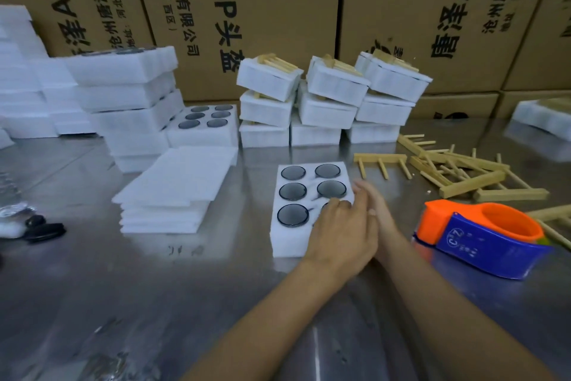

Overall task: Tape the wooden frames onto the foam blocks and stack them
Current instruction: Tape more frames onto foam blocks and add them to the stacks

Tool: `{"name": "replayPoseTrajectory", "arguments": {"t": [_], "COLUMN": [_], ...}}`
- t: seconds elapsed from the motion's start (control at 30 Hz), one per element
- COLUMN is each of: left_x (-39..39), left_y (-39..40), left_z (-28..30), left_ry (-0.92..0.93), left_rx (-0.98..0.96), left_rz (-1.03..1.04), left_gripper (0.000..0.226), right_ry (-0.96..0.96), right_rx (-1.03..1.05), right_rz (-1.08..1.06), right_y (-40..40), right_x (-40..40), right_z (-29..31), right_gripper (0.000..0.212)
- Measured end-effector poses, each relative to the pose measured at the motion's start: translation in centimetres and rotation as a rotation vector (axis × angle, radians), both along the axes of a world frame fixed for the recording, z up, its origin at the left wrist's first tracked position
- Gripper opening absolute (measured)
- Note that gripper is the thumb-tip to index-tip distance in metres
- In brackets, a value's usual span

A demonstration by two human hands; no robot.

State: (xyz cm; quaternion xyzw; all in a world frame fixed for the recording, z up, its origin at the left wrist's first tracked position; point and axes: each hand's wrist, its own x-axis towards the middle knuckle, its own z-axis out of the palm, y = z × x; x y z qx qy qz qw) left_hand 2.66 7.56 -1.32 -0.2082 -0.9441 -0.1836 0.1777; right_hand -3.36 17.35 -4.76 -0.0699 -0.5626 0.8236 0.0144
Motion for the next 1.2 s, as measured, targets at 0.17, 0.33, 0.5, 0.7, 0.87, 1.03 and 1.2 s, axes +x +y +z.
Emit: {"name": "replayPoseTrajectory", "arguments": {"t": [0.17, 0.33, 0.5, 0.7, 0.87, 1.03, 1.2], "left_x": [-3.5, -6.9, -6.2, -3.6, -1.2, -1.1, -1.5], "left_y": [-5.8, -14.2, -17.3, -9.2, -2.5, -2.7, -4.5], "left_z": [3.0, 3.7, 2.4, 4.4, 2.0, 0.2, 0.5], "left_ry": [0.142, -0.333, -0.225, 0.171, 0.146, 0.102, 0.048], "left_rx": [-0.051, -0.301, -0.288, -0.301, -0.264, -0.271, -0.28], "left_rz": [0.15, 0.711, 0.763, 0.367, 0.038, -0.016, -0.056], "left_gripper": [0.039, 0.071, 0.041, 0.017, 0.027, 0.04, 0.053], "right_ry": [-0.076, -0.111, -0.116, -0.094, -0.078, -0.06, -0.04], "right_rx": [0.083, 0.058, 0.063, 0.084, -0.085, -0.221, -0.105], "right_rz": [0.005, -0.037, -0.071, -0.085, -0.083, 0.022, 0.023], "right_y": [-0.2, -0.2, -0.3, -0.4, -0.2, 0.7, 0.5], "right_x": [-0.2, -0.4, -0.5, -0.6, -0.3, 0.2, 0.2], "right_z": [-0.4, -0.5, -0.7, -0.9, -0.8, -0.6, -0.4], "right_gripper": [0.032, 0.032, 0.028, 0.025, 0.035, 0.044, 0.041]}}
